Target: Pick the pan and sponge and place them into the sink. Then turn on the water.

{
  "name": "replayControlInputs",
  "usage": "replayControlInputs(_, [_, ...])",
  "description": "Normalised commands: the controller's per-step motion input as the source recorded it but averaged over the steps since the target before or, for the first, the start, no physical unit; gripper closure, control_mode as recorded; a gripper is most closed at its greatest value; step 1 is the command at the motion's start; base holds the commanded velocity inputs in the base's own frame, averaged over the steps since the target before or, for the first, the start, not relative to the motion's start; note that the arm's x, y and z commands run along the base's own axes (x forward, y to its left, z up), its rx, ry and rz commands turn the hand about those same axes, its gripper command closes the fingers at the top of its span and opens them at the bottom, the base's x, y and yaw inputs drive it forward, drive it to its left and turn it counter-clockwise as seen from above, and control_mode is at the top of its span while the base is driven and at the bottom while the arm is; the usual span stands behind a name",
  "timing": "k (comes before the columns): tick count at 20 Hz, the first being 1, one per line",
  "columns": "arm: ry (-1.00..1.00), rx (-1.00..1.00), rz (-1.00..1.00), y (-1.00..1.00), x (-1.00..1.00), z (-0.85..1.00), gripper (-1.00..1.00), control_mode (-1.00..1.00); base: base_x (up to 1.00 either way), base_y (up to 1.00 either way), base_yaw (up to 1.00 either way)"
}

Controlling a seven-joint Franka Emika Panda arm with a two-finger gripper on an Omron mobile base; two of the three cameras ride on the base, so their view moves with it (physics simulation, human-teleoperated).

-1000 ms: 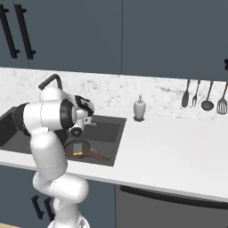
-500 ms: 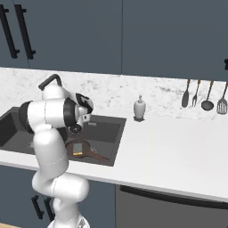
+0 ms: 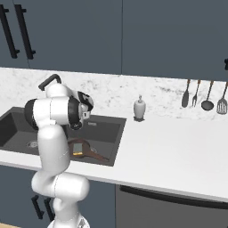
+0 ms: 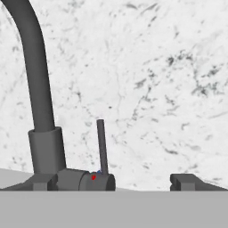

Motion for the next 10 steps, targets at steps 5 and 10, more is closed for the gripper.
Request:
replayControlInputs(5, [0.00, 0.00, 0.00, 0.13, 0.18, 0.00, -1.00, -1.00, 0.00, 0.00, 0.00])
replayControlInputs(10, [0.00, 0.00, 0.00, 0.05, 0.14, 0.01, -1.00, -1.00, 0.00, 0.00, 0.00])
